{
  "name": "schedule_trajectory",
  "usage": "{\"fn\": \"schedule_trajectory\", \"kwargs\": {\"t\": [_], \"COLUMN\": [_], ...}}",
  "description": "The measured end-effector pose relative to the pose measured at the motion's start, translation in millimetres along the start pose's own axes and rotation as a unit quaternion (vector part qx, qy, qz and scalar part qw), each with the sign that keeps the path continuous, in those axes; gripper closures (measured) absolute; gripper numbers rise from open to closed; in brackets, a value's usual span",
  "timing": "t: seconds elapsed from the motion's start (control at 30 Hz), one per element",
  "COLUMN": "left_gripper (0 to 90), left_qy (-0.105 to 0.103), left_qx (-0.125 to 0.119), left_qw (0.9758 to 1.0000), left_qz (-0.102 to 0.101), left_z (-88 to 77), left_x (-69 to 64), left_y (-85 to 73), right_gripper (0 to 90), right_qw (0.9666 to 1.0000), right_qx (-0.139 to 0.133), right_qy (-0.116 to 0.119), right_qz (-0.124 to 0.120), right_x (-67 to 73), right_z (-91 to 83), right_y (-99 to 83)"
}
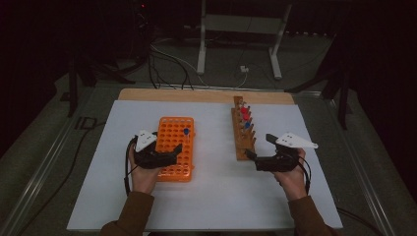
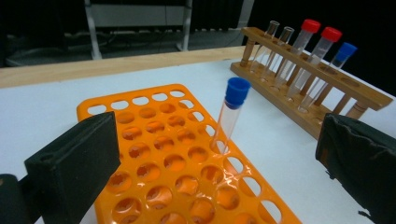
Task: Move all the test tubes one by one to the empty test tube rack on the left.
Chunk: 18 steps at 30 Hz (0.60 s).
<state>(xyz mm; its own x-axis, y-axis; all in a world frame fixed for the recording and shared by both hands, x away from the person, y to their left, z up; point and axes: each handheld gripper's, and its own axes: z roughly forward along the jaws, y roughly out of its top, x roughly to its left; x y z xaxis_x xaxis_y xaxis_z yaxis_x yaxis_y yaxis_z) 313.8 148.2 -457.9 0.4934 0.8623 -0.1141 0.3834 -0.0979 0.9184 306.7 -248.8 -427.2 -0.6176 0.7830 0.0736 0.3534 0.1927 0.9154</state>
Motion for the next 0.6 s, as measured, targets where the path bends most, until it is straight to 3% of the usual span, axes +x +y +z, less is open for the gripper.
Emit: {"fn": "schedule_trajectory", "kwargs": {"t": [0.1,0.2,0.33,0.5,0.6], "left_gripper": [0.4,0.3,0.3,0.4,0.4], "left_qy": [0.001,-0.013,-0.014,-0.005,0.017], "left_qx": [-0.010,-0.016,-0.020,-0.024,-0.028], "left_qw": [0.9999,0.9998,0.9997,0.9996,0.9995], "left_qz": [0.004,-0.002,-0.009,-0.011,-0.001], "left_z": [-6.0,-9.1,-15.5,-19.0,-19.6], "left_x": [-4.5,-6.5,-6.7,-6.0,-8.6], "left_y": [-2.2,-3.5,-4.5,-4.6,-4.5], "right_gripper": [3.8,4.5,8.3,16.4,22.7], "right_qw": [1.0000,0.9998,0.9997,0.9991,0.9987], "right_qx": [0.002,0.009,0.005,0.009,0.014], "right_qy": [-0.006,-0.015,-0.024,-0.035,-0.039], "right_qz": [0.000,0.000,0.004,0.023,0.030], "right_x": [-1.7,-4.5,-7.7,-19.3,-25.3], "right_z": [2.4,7.6,14.3,28.7,38.4], "right_y": [2.4,6.1,11.8,17.6,20.1]}}
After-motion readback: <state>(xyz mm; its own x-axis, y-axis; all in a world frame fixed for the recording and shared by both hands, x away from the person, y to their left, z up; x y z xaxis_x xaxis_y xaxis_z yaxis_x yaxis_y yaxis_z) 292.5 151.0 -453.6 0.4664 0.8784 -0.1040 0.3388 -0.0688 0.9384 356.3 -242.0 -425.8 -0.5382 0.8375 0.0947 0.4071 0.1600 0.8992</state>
